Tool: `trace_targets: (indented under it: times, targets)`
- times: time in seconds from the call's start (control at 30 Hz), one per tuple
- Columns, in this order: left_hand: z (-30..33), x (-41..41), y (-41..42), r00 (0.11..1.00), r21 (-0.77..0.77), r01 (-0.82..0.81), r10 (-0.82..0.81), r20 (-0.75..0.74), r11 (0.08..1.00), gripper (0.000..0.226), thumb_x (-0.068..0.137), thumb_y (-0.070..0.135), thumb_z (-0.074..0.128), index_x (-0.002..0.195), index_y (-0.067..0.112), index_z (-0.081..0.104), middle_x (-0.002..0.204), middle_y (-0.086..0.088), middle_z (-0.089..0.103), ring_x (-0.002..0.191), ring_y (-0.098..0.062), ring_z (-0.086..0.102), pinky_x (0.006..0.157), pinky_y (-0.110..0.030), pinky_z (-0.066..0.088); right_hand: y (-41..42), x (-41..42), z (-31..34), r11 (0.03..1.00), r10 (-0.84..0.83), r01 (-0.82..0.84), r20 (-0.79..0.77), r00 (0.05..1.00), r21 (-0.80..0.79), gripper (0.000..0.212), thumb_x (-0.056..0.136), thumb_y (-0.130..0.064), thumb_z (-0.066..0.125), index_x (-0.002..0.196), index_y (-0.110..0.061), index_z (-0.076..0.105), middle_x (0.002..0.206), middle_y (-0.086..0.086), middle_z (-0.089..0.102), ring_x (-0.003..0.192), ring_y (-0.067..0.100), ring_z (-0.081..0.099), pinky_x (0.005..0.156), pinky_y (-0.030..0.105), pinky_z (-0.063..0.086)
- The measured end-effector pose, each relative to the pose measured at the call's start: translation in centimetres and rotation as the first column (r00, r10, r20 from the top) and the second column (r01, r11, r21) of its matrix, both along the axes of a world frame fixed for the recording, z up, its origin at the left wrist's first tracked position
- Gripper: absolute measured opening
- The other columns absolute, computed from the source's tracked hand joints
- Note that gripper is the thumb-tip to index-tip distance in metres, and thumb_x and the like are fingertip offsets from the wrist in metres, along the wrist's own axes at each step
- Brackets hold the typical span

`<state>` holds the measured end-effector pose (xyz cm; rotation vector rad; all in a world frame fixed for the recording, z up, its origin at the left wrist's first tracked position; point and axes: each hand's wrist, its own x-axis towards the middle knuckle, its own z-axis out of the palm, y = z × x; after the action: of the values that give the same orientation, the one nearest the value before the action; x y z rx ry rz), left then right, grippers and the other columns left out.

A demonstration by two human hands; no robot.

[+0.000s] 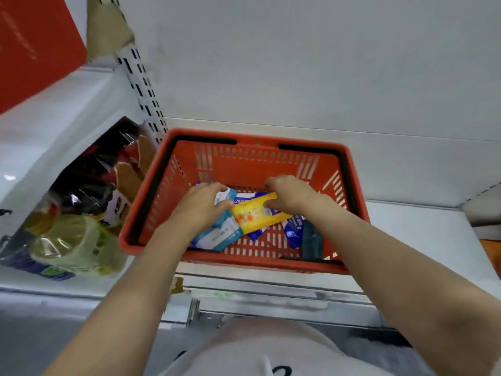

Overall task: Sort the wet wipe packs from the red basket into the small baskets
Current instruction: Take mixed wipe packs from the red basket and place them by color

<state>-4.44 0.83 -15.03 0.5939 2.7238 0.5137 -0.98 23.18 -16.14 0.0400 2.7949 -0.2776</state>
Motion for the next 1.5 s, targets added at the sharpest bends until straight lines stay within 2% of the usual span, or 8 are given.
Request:
trace_targets:
  times: [0.27, 0.47, 0.6, 0.7, 0.93, 1.07, 1.23, 1.5]
  targets:
    - [-1.9, -5.3, -0.5, 0.989, -0.086, 0.074, -0.062, 0.136, 0.994, 0.059, 0.091, 0.053, 0.059, 0.139, 0.020, 0.050, 0.143, -0.008, 0.051, 0.129, -0.028, 0.049, 0.101, -0.037, 0.040, -1.0, -2.1, -5.8, 0.961, 0.056, -0.111, 0.215, 0.975, 0.254, 0.073, 0.073, -0.047, 0.080, 0.135, -0.022, 0.050, 0.129, 0.004, 0.059, 0.120, 0.027, 0.051, 0.093, 0.040, 0.047]
    - [-1.8, -5.8, 0.8, 0.952, -0.006, 0.023, -0.020, 0.305, 1.000, 0.073, 0.089, 0.062, 0.054, 0.147, 0.021, 0.037, 0.149, -0.009, 0.045, 0.130, -0.028, 0.049, 0.100, -0.040, 0.043, 1.1, -1.8, -3.2, 0.967, -0.181, 0.223, 0.278, 0.943, -0.126, 0.047, 0.076, -0.052, 0.078, 0.102, -0.014, 0.069, 0.098, 0.004, 0.070, 0.088, 0.022, 0.065, 0.073, 0.035, 0.051]
    - [-0.7, -5.5, 3.1, 0.887, 0.256, -0.117, -0.015, 0.462, 0.960, 0.072, 0.087, 0.059, 0.060, 0.143, 0.019, 0.041, 0.138, -0.006, 0.056, 0.119, -0.025, 0.058, 0.101, -0.046, 0.048, 0.9, -1.1, -0.3, 0.471, -0.410, 0.574, 0.410, 0.815, -0.670, 0.045, 0.079, -0.043, 0.080, 0.103, -0.007, 0.069, 0.081, 0.010, 0.073, 0.066, 0.017, 0.066, 0.064, 0.030, 0.054]
    - [-0.2, -5.1, 4.4, 0.847, 0.504, -0.223, -0.090, 0.524, 0.835, 0.040, 0.087, 0.032, 0.072, 0.122, 0.022, 0.057, 0.115, -0.004, 0.070, 0.098, -0.019, 0.070, 0.090, -0.048, 0.056, 0.5, -0.3, 1.1, 0.314, -0.360, 0.589, 0.480, 0.800, -0.745, 0.043, 0.082, -0.040, 0.078, 0.106, -0.006, 0.067, 0.090, 0.014, 0.074, 0.071, 0.018, 0.070, 0.068, 0.032, 0.060]
    - [1.4, -6.6, 4.9, 0.836, 0.325, 0.144, -0.291, 0.466, 0.935, 0.048, 0.075, 0.028, 0.083, 0.119, 0.032, 0.064, 0.104, 0.010, 0.073, 0.096, -0.011, 0.069, 0.090, -0.037, 0.055, 1.2, 0.1, 2.3, 0.803, -0.367, 0.251, -0.117, 0.923, -0.541, 0.099, 0.065, -0.044, 0.088, 0.148, -0.026, 0.036, 0.148, -0.001, 0.046, 0.134, 0.016, 0.043, 0.106, 0.030, 0.039]
    - [0.4, -7.1, 6.0, 0.866, 0.370, 0.024, -0.204, 0.456, 0.929, 0.055, 0.075, 0.029, 0.084, 0.124, 0.023, 0.060, 0.103, 0.006, 0.073, 0.093, -0.010, 0.070, 0.086, -0.031, 0.055, 1.7, 0.3, 1.8, 0.835, -0.389, 0.363, 0.024, 0.921, -0.413, 0.056, 0.062, -0.054, 0.087, 0.107, -0.027, 0.067, 0.096, -0.010, 0.065, 0.093, 0.013, 0.061, 0.069, 0.025, 0.046]
    - [-3.6, -9.3, 3.4, 0.943, 0.094, -0.083, 0.047, 0.330, 0.992, 0.062, 0.085, 0.037, 0.074, 0.138, 0.015, 0.051, 0.139, -0.006, 0.054, 0.125, -0.024, 0.053, 0.098, -0.035, 0.042, 3.4, 1.0, 1.1, 0.678, -0.687, 0.635, -0.014, 0.726, -0.370, 0.062, 0.065, -0.057, 0.084, 0.105, -0.013, 0.066, 0.098, 0.004, 0.070, 0.086, 0.023, 0.067, 0.074, 0.039, 0.058]
    - [-7.4, -9.5, 2.9, 0.964, -0.279, 0.164, -0.094, 0.247, 0.946, 0.074, 0.082, 0.048, 0.073, 0.147, 0.034, 0.039, 0.148, -0.008, 0.040, 0.134, -0.031, 0.041, 0.110, -0.044, 0.037, 3.2, 1.6, 0.9, 0.630, -0.720, 0.668, 0.024, 0.693, -0.395, 0.051, 0.069, -0.057, 0.081, 0.091, -0.015, 0.062, 0.087, 0.002, 0.070, 0.076, 0.017, 0.068, 0.071, 0.039, 0.060]
